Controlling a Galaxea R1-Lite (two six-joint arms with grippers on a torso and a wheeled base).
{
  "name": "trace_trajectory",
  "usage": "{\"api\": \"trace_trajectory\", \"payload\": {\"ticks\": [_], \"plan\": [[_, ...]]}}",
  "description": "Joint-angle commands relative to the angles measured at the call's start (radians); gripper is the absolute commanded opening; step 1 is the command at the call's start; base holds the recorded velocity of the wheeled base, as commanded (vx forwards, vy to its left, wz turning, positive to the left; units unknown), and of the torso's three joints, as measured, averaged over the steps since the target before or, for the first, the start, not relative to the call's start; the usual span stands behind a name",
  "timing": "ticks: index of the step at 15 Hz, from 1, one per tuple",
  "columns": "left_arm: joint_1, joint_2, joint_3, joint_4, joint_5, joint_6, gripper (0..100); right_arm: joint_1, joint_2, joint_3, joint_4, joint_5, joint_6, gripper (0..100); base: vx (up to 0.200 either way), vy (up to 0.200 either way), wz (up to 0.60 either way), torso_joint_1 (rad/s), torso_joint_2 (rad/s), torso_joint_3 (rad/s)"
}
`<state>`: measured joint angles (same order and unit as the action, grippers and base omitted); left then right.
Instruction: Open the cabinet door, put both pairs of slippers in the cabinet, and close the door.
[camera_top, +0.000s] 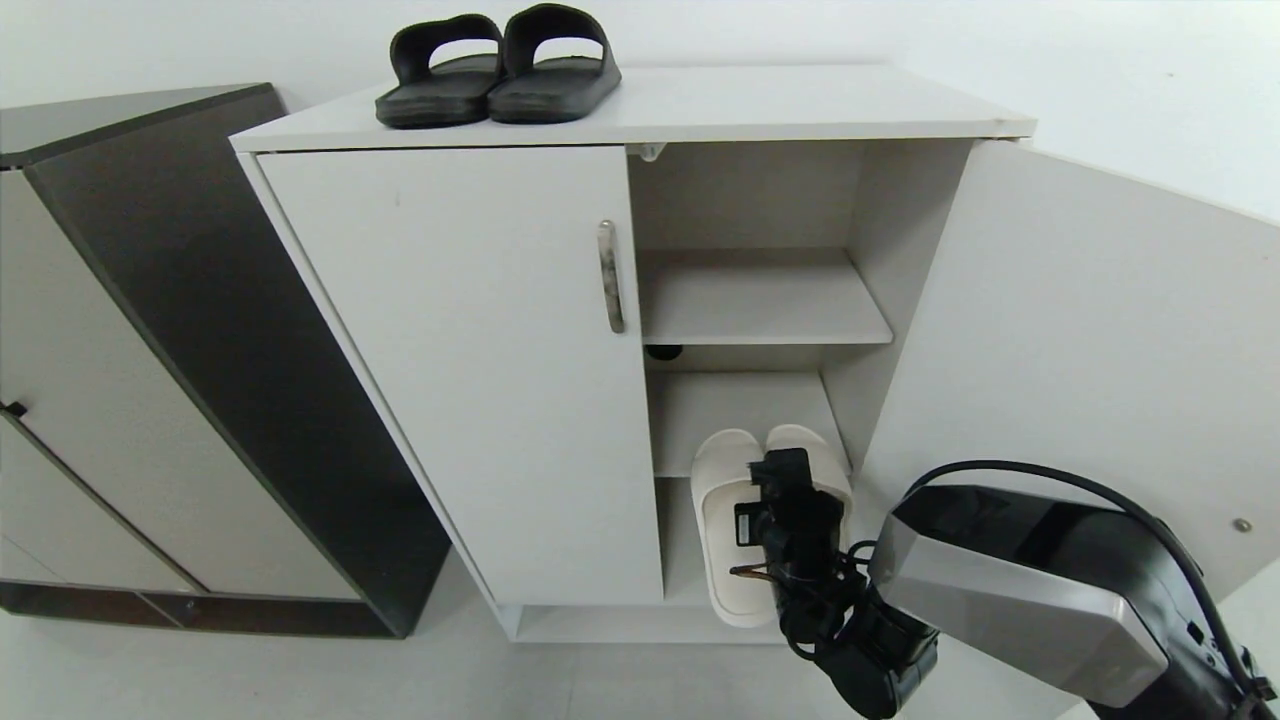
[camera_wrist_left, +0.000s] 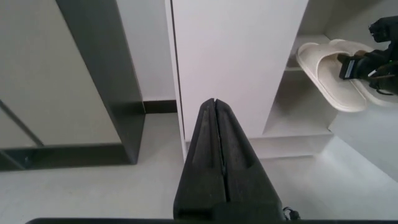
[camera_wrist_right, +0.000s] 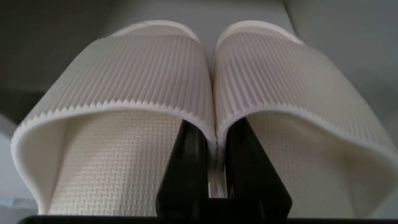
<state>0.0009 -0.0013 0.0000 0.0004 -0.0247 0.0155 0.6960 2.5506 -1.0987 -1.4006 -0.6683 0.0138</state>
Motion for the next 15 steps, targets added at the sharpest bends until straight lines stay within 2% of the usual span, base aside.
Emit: {"api": "trace_trajectory", "payload": {"ticks": [1, 3, 7, 9, 11, 14, 15], "plan": [[0.001, 0.001, 0.000, 0.000, 0.000, 0.000, 0, 0.000, -0.001, -0.001, -0.001, 0.001, 0.002, 0, 0.200, 0.000, 0.00, 0.007, 0.01, 0.002], [0.001, 0.001, 0.000, 0.001, 0.000, 0.000, 0, 0.002, -0.006, 0.000, -0.017, -0.002, 0.011, 0, 0.200, 0.000, 0.00, 0.005, 0.00, 0.002], [0.001, 0.001, 0.000, 0.000, 0.000, 0.000, 0, 0.004, -0.024, 0.003, -0.018, -0.002, 0.025, 0, 0.000, 0.000, 0.00, 0.000, 0.00, 0.000], [-0.001, 0.001, 0.000, 0.000, 0.000, -0.002, 0, 0.004, -0.021, -0.043, 0.017, -0.002, 0.029, 0, 0.000, 0.000, 0.00, 0.000, 0.00, 0.000], [0.001, 0.001, 0.000, 0.001, 0.000, -0.002, 0, -0.015, -0.021, -0.124, 0.184, -0.001, 0.041, 0, 0.000, 0.000, 0.00, 0.000, 0.00, 0.000], [0.001, 0.001, 0.000, 0.000, 0.000, -0.002, 0, -0.027, -0.018, -0.263, 0.393, 0.003, 0.140, 0, 0.000, 0.000, 0.00, 0.000, 0.00, 0.000], [0.001, 0.001, 0.000, 0.000, 0.000, -0.002, 0, -0.039, 0.000, -0.346, 0.476, 0.009, 0.170, 0, 0.000, 0.000, 0.00, 0.000, 0.00, 0.000]]}}
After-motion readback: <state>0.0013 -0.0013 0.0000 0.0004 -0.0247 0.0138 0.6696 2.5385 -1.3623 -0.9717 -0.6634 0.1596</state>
